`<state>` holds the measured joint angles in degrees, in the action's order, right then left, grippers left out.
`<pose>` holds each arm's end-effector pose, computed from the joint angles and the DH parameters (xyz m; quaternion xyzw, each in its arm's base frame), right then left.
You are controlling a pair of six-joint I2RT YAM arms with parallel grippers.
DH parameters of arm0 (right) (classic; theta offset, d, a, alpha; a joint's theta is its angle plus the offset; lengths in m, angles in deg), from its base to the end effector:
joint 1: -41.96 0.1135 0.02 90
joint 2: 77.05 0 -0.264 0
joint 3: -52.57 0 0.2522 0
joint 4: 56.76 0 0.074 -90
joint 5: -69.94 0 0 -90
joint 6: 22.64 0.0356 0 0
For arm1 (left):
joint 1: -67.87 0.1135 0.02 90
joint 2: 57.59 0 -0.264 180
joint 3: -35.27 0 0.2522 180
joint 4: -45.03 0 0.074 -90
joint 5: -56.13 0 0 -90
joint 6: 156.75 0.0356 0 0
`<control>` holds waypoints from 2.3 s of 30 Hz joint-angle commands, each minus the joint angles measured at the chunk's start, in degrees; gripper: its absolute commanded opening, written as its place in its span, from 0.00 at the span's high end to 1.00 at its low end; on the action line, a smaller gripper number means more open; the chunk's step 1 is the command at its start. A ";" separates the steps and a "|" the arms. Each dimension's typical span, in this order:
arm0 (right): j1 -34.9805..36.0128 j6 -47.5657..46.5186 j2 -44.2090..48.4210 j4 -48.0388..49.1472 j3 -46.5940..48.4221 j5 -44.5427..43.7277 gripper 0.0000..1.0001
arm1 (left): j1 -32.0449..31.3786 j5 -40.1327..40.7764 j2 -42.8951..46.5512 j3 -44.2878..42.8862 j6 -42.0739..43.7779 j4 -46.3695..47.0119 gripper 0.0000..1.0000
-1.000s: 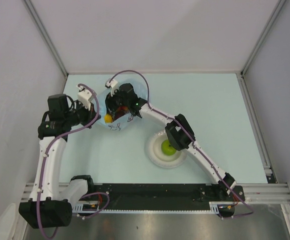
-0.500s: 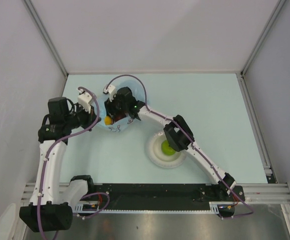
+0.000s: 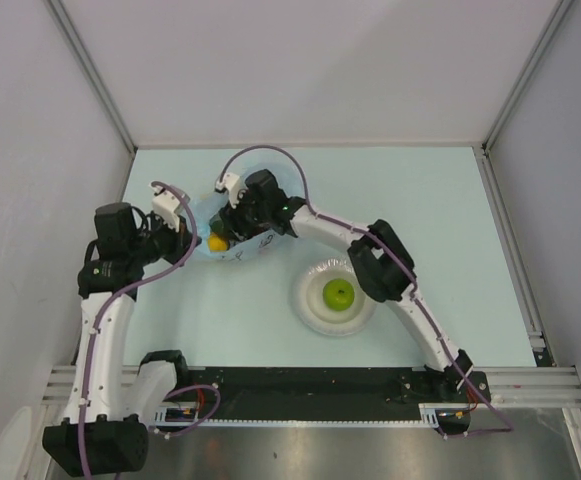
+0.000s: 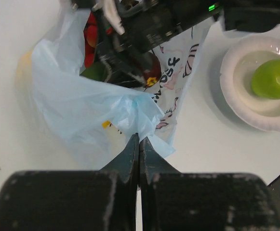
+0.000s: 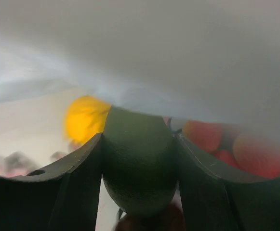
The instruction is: Take the fake fruits out of the plastic bag
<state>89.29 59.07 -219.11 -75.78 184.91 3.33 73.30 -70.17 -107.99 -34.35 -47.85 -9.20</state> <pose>0.3762 0.4289 0.1819 -0.4845 0.6971 0.3311 0.4120 0.1752 -0.0045 0.3410 0.2417 0.8202 -0.1777 0.4871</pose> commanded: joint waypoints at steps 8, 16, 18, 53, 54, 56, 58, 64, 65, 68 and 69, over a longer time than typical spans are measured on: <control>2.24 -4.36 30.52 0.42 -20.49 7.45 0.79 | 0.46 -3.52 1.52 6.81 -7.81 12.69 1.00; -2.68 -8.31 42.90 -9.06 -29.62 7.45 0.80 | 0.46 -2.91 0.82 7.60 -9.84 14.80 1.00; -4.26 -12.42 49.23 -13.87 -35.51 7.80 0.80 | 0.46 -2.82 1.17 8.48 -11.24 16.99 1.00; -34.50 15.59 72.45 -18.12 -71.91 6.84 0.76 | 0.55 -6.60 1.26 11.47 -18.54 23.77 0.99; -34.41 15.85 72.45 -17.86 -72.52 6.84 0.76 | 0.63 -6.60 1.35 11.38 -18.37 23.59 0.99; -34.06 16.29 72.54 -17.16 -72.88 6.92 0.75 | 0.55 -6.68 1.44 11.38 -18.54 23.51 0.99; -33.62 16.99 72.63 -16.46 -73.58 6.75 0.75 | 0.63 -6.60 1.52 11.47 -18.46 23.42 0.99; -32.13 18.14 72.10 -15.13 -75.86 5.61 0.72 | 0.63 -6.69 2.58 11.21 -18.54 22.37 0.98; -32.13 18.23 71.92 -15.13 -76.13 5.52 0.71 | 0.55 -6.77 3.01 11.38 -18.54 22.01 0.98; -32.13 18.93 71.48 -15.22 -77.01 4.82 0.71 | 0.72 -6.95 3.46 11.73 -18.46 21.05 0.98; -32.04 18.93 71.31 -15.22 -77.19 4.82 0.70 | 0.72 -7.12 3.89 11.82 -18.46 20.78 0.98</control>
<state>57.05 76.47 -147.68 -92.79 108.35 8.95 73.41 -75.13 -105.98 -22.68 -65.45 12.46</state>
